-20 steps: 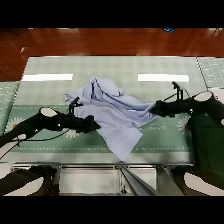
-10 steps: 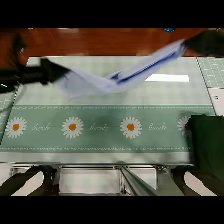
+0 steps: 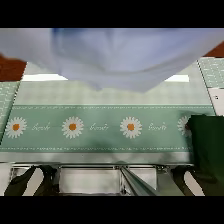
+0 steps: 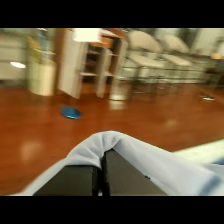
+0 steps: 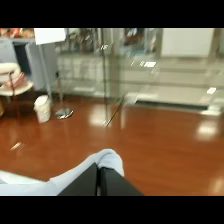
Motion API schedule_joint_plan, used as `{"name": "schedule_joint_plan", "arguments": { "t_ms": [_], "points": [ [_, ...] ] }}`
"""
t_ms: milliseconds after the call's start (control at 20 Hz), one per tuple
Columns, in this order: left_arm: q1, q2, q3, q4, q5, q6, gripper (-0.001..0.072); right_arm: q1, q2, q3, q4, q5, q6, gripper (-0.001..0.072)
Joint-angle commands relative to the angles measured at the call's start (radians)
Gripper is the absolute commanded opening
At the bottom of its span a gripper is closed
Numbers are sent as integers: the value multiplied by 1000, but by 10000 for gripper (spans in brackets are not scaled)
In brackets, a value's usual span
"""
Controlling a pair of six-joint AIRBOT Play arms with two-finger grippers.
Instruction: Fold the shirts.
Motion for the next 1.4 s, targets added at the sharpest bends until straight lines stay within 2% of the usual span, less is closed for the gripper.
{"name": "schedule_joint_plan", "arguments": {
  "t_ms": [0,200,300,450,650,850,1000,1150,1250,1350],
  "points": [
    [5,105,77,223,16,-42,23,-1,117,22,-121,45,51,20],
    [-248,198,77,454,16,-79,23,-1,178,21,-298,180,111,20],
    [-335,238,77,589,16,-118,23,-1,185,21,-337,267,124,20],
    [-367,250,76,761,-24,-147,23,-1,185,-15,-310,314,143,20],
    [-366,192,-27,772,-43,-176,23,-1,183,-217,-207,283,153,20],
    [-366,71,-268,745,-27,-180,23,-1,170,-577,-94,111,147,20],
    [-366,-102,-402,742,88,-180,23,-1,53,-779,-92,-74,121,20],
    [-366,-328,-418,705,236,-180,23,-1,-187,-808,-17,-210,40,20],
    [-366,-465,-418,639,350,-180,23,-1,-364,-805,114,-316,-48,20],
    [-366,-580,-417,555,435,-180,23,-1,-539,-772,242,-364,-124,20]
  ]
}}
